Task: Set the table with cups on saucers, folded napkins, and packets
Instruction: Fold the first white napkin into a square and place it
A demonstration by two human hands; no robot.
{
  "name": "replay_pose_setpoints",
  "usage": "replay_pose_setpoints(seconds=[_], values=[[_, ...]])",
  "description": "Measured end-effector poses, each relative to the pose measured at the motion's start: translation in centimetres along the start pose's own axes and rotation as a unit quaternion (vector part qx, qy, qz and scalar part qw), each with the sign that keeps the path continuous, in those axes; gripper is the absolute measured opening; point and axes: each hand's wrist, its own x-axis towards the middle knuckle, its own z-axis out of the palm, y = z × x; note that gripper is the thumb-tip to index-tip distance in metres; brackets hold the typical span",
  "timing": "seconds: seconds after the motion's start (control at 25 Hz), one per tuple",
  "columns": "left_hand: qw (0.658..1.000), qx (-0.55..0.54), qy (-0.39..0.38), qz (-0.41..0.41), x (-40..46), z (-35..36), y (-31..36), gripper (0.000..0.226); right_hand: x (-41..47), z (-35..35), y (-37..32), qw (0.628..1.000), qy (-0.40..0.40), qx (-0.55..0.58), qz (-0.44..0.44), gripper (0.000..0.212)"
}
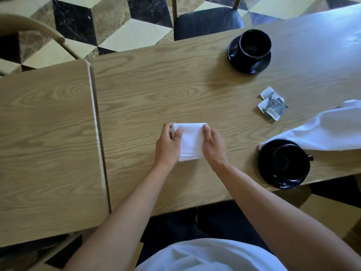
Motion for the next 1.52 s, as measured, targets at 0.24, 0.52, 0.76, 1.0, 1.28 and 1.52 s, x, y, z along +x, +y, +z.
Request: replay_pose_setpoints(seconds=[0.24, 0.52, 0.76, 1.0, 1.28, 1.52], values=[[0.996, 0.02, 0.085, -0.032, 6.5, 3.8, 4.0, 0.04, 7.9, -1.3, -3.2, 0.999, 0.032, -0.032, -0.009, 0.039], [0.997, 0.009, 0.072, -0.041, 16.8, 5.7, 8.9, 0.046, 18.8, -2.0, -8.1, 0.998, 0.024, -0.04, -0.046, 0.029], [0.99, 0.092, 0.099, 0.035, 22.1, 5.6, 11.3, 0.032, 23.8, -1.2, -10.9, 0.987, 0.031, -0.09, -0.13, 0.024], [0.932, 0.328, 0.127, 0.084, 22.9, 7.3, 10.3, 0.036, 23.7, 0.3, -9.8, 0.968, 0.044, -0.165, -0.184, 0.049], [0.869, 0.445, 0.131, 0.17, 21.7, 7.6, 8.4, 0.06, 23.6, -0.8, -7.2, 0.922, 0.044, -0.299, -0.24, 0.05], [0.872, 0.468, 0.065, 0.127, 19.4, 7.6, 8.5, 0.071, 22.5, -2.6, -7.0, 0.931, 0.043, -0.296, -0.211, 0.044]])
